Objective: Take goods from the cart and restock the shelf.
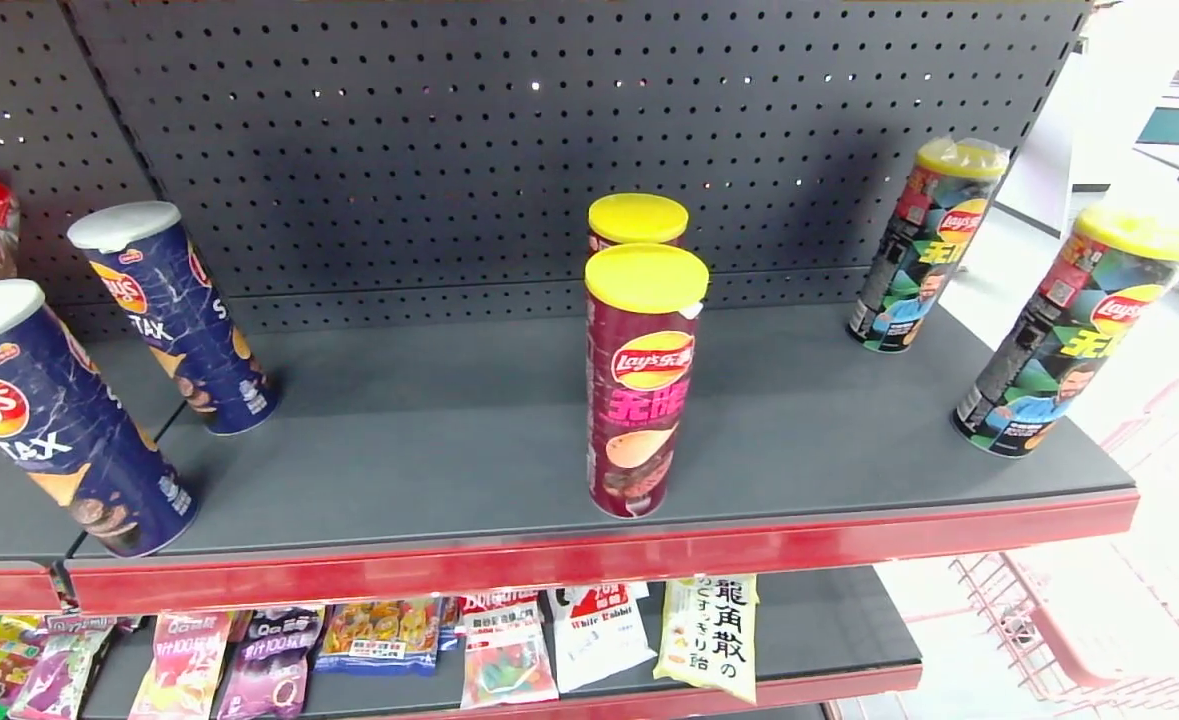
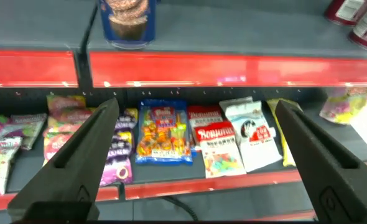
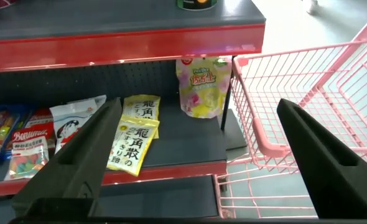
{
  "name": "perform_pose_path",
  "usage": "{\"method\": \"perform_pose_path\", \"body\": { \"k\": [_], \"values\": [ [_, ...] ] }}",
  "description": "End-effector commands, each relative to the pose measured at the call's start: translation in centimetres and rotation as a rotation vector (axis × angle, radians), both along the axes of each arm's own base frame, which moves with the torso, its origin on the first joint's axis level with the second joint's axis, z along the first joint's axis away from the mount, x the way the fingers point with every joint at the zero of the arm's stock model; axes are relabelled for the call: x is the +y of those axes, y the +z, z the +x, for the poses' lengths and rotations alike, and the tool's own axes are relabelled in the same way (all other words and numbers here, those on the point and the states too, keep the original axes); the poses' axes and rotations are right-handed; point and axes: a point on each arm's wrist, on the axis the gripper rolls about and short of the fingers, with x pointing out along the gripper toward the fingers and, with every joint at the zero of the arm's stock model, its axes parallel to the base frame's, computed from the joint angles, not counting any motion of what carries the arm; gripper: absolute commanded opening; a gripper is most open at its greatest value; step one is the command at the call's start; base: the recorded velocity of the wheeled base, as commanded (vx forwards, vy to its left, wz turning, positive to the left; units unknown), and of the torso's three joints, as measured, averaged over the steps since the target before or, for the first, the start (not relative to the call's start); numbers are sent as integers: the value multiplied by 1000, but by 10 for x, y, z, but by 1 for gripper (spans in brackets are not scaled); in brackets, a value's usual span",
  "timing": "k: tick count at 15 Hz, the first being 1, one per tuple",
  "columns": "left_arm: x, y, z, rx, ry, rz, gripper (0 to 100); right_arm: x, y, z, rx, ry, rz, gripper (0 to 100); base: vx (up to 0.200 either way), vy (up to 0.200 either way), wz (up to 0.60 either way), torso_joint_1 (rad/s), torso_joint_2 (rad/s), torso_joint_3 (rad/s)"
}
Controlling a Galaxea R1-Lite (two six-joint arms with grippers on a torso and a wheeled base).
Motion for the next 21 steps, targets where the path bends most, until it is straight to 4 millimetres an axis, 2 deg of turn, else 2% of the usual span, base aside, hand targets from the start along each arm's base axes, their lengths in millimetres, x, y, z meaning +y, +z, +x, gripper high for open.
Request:
{"method": "perform_pose_path", "body": {
  "k": [1, 21],
  "values": [
    [0, 0, 0, 0, 3, 0, 100, 0, 0, 0, 1, 2, 0, 100, 0, 0, 0, 0, 0, 0],
    [0, 0, 0, -1, 17, -9, 100, 0, -1, 0, 2, 1, 0, 100, 0, 0, 0, 0, 0, 0]
  ]
}}
